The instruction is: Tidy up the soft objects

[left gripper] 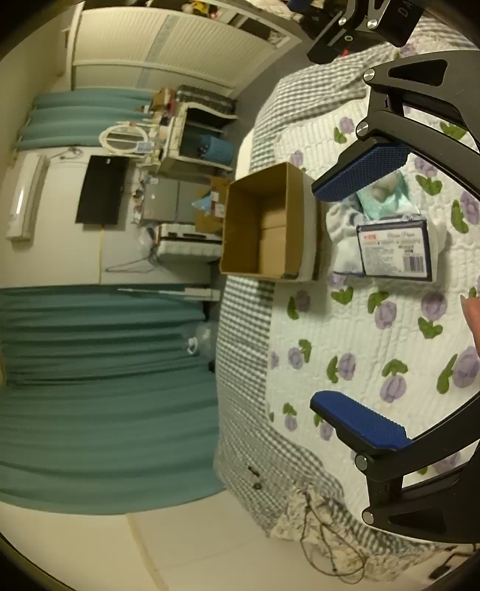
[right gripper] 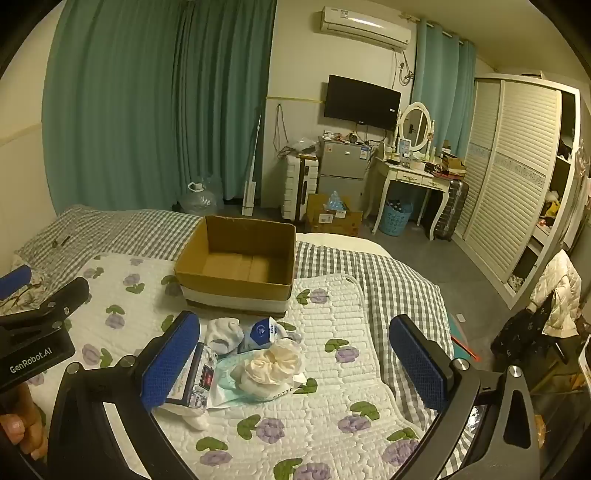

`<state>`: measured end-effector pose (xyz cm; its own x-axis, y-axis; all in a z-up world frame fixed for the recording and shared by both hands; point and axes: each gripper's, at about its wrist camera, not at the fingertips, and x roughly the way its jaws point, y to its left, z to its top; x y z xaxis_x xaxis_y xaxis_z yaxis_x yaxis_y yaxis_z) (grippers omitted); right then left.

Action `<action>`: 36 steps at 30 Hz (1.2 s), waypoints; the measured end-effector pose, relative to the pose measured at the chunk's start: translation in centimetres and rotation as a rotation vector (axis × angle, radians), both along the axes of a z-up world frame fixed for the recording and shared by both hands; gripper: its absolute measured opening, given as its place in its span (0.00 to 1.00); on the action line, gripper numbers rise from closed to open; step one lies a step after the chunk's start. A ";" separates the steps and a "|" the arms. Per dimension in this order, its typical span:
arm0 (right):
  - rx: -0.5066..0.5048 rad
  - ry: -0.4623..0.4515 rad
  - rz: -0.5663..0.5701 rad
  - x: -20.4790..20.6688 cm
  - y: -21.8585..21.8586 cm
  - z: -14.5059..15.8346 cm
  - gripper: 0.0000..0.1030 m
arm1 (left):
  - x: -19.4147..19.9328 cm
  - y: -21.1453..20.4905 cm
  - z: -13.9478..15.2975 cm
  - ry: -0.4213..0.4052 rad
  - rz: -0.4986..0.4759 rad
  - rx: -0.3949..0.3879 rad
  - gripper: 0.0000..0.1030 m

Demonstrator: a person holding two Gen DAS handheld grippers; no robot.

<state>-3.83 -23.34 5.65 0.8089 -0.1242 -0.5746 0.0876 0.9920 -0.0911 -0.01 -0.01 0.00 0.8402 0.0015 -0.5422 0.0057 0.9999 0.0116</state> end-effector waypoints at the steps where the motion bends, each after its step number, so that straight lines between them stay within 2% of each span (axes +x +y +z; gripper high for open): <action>1: -0.002 -0.001 0.000 0.0 0.0 0.0 1.00 | 0.0 0.0 0.0 0.002 0.000 0.001 1.00; 14: -0.007 0.009 0.003 0.1 0.3 -0.1 1.00 | 0.0 0.9 -0.1 0.003 0.006 -0.003 1.00; 36: -0.013 0.007 0.004 0.0 0.1 -0.3 1.00 | -0.3 -0.3 -0.6 0.013 0.001 0.010 1.00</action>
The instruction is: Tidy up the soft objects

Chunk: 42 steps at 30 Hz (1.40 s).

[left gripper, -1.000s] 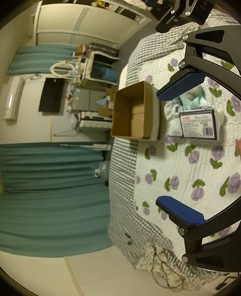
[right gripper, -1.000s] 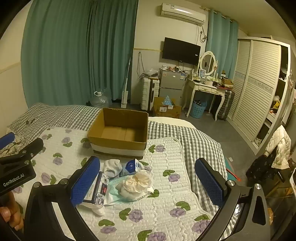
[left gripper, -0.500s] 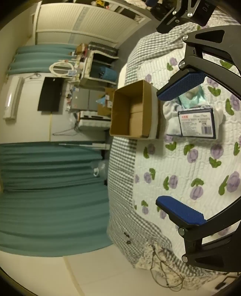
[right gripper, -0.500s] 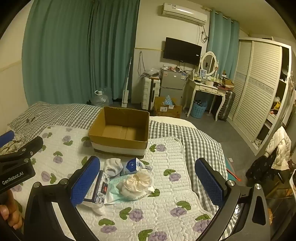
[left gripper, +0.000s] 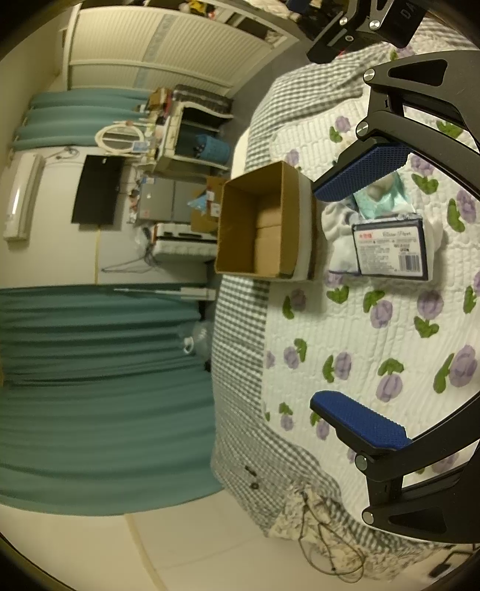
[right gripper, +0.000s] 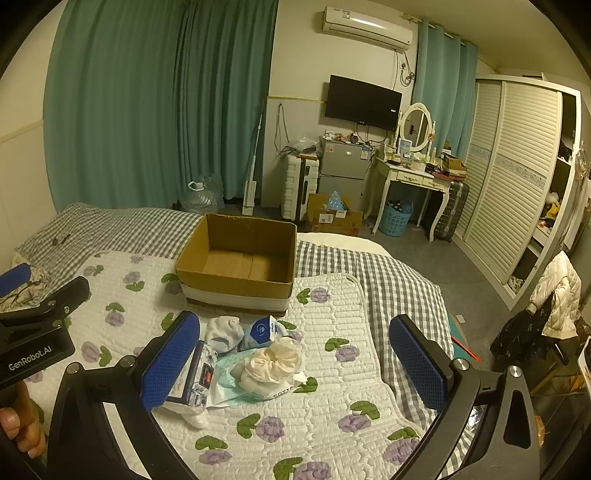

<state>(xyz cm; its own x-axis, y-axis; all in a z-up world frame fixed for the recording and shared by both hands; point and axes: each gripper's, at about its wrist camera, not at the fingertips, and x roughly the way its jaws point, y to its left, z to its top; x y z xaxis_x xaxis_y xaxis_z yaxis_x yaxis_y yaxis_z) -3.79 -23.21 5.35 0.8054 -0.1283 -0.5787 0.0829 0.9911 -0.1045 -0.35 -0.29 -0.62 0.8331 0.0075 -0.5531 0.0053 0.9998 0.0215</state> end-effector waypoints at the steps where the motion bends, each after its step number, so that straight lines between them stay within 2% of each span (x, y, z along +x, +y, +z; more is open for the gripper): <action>1: -0.002 -0.002 -0.001 0.0 0.0 0.0 1.00 | 0.0 -0.1 0.0 0.002 0.000 -0.003 1.00; 42: -0.002 -0.011 0.016 0.3 -0.7 -0.7 1.00 | 0.0 -0.3 -0.6 -0.011 -0.022 -0.027 1.00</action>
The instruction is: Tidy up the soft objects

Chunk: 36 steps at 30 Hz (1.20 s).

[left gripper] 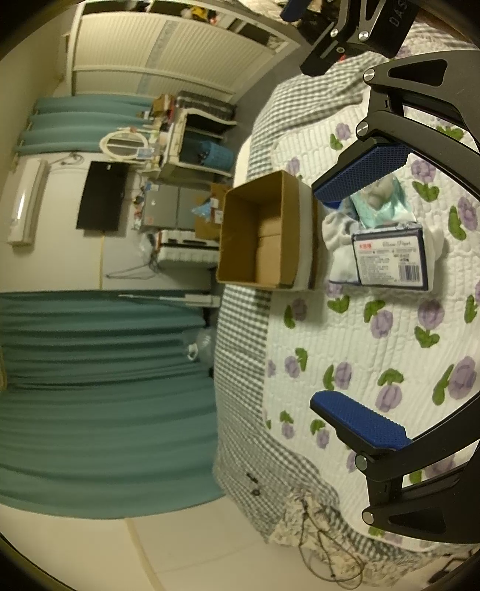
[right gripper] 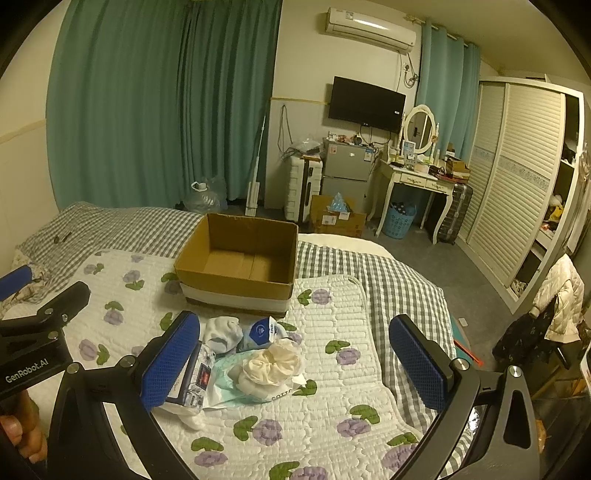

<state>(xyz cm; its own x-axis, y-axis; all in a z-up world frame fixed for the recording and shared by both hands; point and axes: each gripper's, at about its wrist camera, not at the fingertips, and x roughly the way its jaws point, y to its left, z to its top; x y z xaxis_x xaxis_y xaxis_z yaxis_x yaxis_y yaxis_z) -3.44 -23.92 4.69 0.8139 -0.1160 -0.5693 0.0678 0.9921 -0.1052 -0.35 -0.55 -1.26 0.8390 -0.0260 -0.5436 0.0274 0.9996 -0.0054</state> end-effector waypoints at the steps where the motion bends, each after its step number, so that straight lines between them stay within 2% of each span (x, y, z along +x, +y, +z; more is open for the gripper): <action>1: 0.001 -0.001 -0.005 0.0 -0.1 0.0 1.00 | 0.0 0.0 0.0 0.000 -0.001 0.000 1.00; 24: 0.001 0.011 -0.011 1.6 -0.9 -0.4 1.00 | 1.3 -0.5 -0.6 0.026 -0.017 -0.004 1.00; 30: 0.005 0.032 -0.006 2.8 -1.1 -1.4 1.00 | 2.6 -1.1 -1.9 0.053 -0.024 -0.004 1.00; 36: 0.002 0.077 0.008 4.8 -1.6 -3.9 1.00 | 5.1 -0.9 -5.9 0.152 -0.041 -0.021 1.00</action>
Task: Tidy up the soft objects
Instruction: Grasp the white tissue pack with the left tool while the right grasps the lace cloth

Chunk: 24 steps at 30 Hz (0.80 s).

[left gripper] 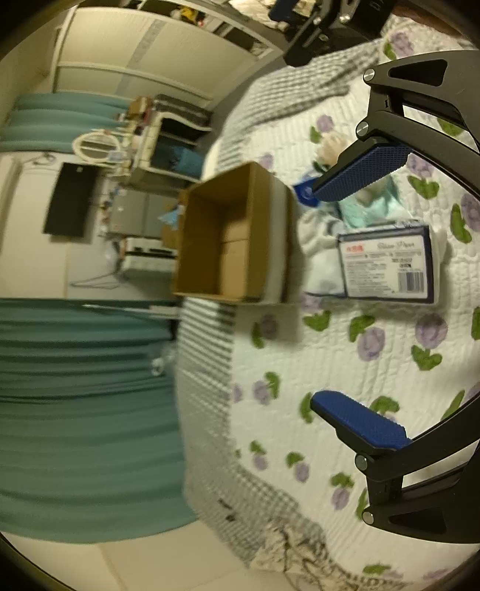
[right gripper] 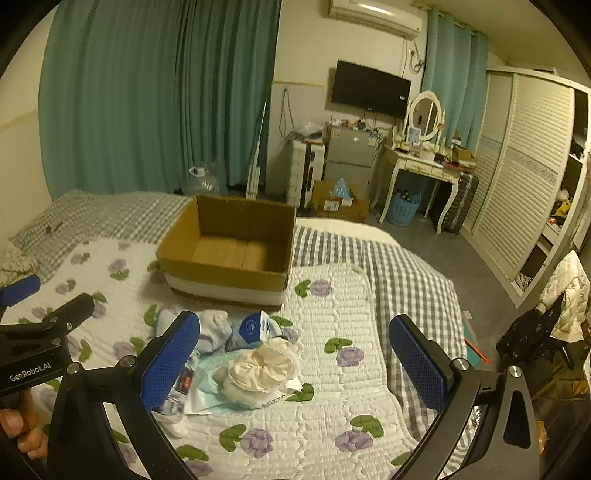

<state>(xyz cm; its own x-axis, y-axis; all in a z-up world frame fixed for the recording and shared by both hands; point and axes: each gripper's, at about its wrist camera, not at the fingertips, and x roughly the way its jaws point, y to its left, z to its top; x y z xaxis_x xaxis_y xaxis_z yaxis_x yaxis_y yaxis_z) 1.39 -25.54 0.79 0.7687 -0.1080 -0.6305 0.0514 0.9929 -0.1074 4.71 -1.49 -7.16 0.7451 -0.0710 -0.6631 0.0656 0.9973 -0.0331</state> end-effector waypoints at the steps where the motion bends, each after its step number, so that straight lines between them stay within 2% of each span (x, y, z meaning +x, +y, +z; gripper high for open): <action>1: -0.005 0.016 -0.002 0.5 -0.1 -0.7 1.00 | 0.6 -0.1 -1.1 0.030 -0.006 -0.002 1.00; 6: -0.001 0.118 -0.002 3.0 -1.3 -4.8 1.00 | 1.5 -1.1 -4.5 0.127 -0.039 0.011 1.00; 13: 0.012 0.241 0.043 5.0 -1.7 -10.2 1.00 | 1.7 -3.2 -10.1 0.289 -0.090 -0.018 1.00; 20: 0.013 0.297 0.066 7.0 -1.2 -13.5 1.00 | 3.2 -3.2 -12.6 0.340 -0.067 0.004 1.00; 24: 0.030 0.330 0.046 8.6 -1.9 -15.2 1.00 | 4.0 -2.5 -14.0 0.374 -0.061 -0.049 1.00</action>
<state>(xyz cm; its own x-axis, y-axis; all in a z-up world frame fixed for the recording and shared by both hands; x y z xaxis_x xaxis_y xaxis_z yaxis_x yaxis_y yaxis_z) 10.03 -27.40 -14.45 0.5263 -0.0557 -0.8485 -0.0260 0.9963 -0.0816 8.71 -3.94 -21.17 0.4459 -0.1460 -0.8831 0.0989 0.9886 -0.1135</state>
